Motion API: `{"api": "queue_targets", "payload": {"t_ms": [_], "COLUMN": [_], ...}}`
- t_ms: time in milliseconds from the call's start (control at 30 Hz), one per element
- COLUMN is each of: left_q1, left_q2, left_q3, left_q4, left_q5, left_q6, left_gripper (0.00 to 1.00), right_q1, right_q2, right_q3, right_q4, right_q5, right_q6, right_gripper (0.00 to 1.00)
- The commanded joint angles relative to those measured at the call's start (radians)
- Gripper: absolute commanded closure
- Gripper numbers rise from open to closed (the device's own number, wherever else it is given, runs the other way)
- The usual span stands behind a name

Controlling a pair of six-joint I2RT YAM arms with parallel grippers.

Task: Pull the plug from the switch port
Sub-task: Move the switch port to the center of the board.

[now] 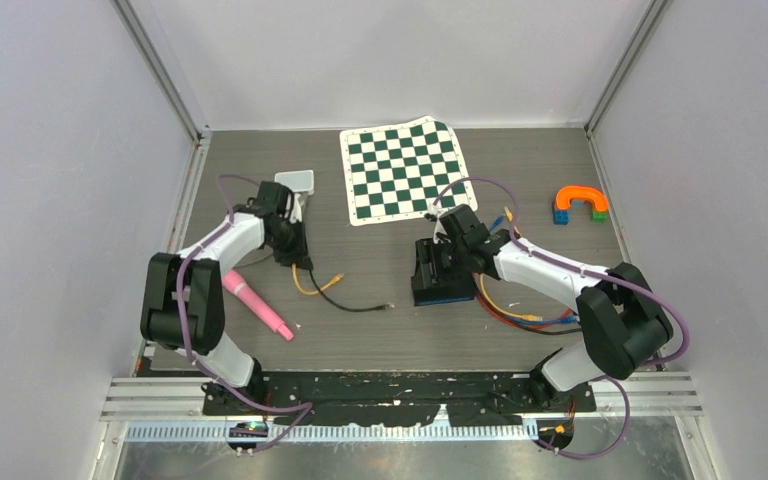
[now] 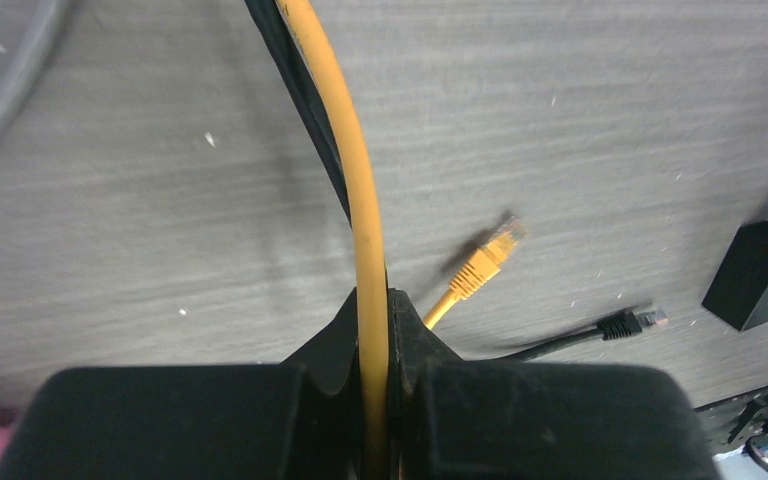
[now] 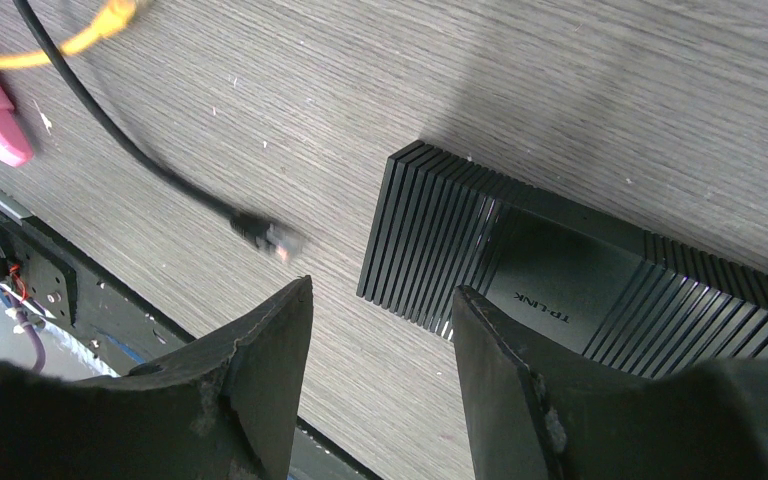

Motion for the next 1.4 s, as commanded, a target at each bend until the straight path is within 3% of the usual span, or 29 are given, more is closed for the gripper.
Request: {"api": "queue_targets", "payload": {"t_ms": [0,100,300,500,600,733,833,1200,1367], "left_q1": [-0.028,-0.029,-0.018,0.091,0.225,0.442,0.528,0.555,0.566], "left_q2": [-0.05,-0.044,-0.122,-0.206,-0.233,-0.208,-0.16,0.001,0.058], "left_q3": [-0.07,-0.035,0.051,0.072,0.057,0.053,0.066,0.077,0.118], "left_q4": [0.068,0.027,-0.035,-0.035,-0.02,0.009,0.026,-0.016,-0.035], "left_q5": [0.023,-0.044,-0.21,-0.366,-0.471,-0.411,-0.412,-0.551,-0.54], "left_q6": [-0.012,0.019,0.054,-0.006,-0.08,-0.171,-0.193,-0.289,-0.29], "left_gripper": [0.86,0.57,0.19,0.01,0.0,0.0,0.0,0.05,0.09], "right_q1": [0.003,0.003,0.003,0.003,0.003,0.003,0.003,0.003,0.003], "right_q2": [-0.028,-0.026,-0.047,-0.057,-0.058,-0.056,-0.054,-0.044,-0.043], "right_q3": [0.01,0.011,0.002,-0.02,-0.023,-0.019,-0.012,-0.021,-0.025], "right_q4": [0.036,0.036,0.025,0.03,0.03,0.028,0.022,0.019,0.015], "right_q5": [0.001,-0.007,0.01,0.012,0.008,0.0,-0.001,-0.001,0.005], "right_q6": [0.009,0.009,0.003,0.004,0.001,-0.007,-0.015,-0.015,-0.014], "right_gripper": [0.4,0.4,0.4,0.4,0.4,0.4,0.4,0.4,0.4]}}
